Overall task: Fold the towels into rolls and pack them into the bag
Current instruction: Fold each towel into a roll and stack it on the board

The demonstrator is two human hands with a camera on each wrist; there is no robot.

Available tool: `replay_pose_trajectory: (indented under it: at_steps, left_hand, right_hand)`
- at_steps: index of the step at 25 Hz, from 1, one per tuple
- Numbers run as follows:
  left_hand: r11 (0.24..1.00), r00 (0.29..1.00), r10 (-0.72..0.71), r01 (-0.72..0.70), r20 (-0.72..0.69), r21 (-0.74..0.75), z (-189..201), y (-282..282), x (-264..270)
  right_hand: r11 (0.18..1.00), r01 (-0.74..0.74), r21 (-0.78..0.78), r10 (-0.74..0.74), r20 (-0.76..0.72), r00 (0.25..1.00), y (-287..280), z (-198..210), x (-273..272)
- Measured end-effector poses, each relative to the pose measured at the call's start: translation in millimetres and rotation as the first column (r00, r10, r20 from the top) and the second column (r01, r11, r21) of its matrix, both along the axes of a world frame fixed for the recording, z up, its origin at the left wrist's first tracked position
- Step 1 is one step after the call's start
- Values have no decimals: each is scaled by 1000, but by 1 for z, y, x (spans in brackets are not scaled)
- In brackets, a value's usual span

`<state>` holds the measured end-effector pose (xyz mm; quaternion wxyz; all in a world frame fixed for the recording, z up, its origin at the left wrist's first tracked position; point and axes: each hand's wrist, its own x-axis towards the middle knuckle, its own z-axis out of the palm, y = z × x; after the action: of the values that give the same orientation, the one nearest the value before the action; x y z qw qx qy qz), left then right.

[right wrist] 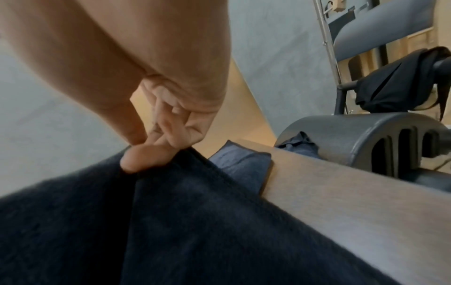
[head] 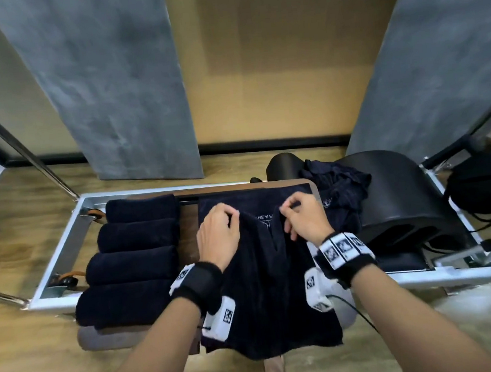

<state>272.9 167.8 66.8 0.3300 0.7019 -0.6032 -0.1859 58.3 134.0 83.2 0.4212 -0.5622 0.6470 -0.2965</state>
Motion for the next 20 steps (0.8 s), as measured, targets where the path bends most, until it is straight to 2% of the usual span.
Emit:
replay_pose_trajectory:
  at_steps: [2,4,6,9,11,13,15,16,18,20]
  left_hand:
    - [1000,998,0,1,-70,25,-4,-14,-3]
    - [999,997,19,-15,-74,53,-17,-6,4]
    - [991,998,60,-58,-15,122,-37,17,18]
    - [947,992,68,-99,110,307,-63,58,32]
    - [919,991,32,-79,127,385,-72,75,30]
    - [920,995,50,-79,85,383,-72,81,28]
    - [932,993,116,-104,-13,348,-67,81,27]
    - [939,976,175,-126,-131,320,-65,79,28]
    - [945,879,281,-182,-386,273,-58,76,33]
    - [950,789,302,-206,-535,233,-53,77,36]
  right_hand:
    - [999,26,37,-28,69,997,-16,-1,5]
    - [995,67,76,-75,106,992,-13,-11,-4]
    - [988,107,109,-111,37,993,7,-29,-25]
    - [968,102,229,-69,-145,987,52,-54,-51]
    - [943,70,325,-25,-141,990,74,-67,-54]
    - [928,51,369,-15,-100,995,84,-72,-51]
    - [925,96,367,-91,-31,995,85,-68,-49]
    - [926,149,348,-170,31,985,83,-64,-50]
    - [911,287,295,-353,204,913,80,-54,-53]
    - [900,374,223,-432,349,832,81,-46,-55]
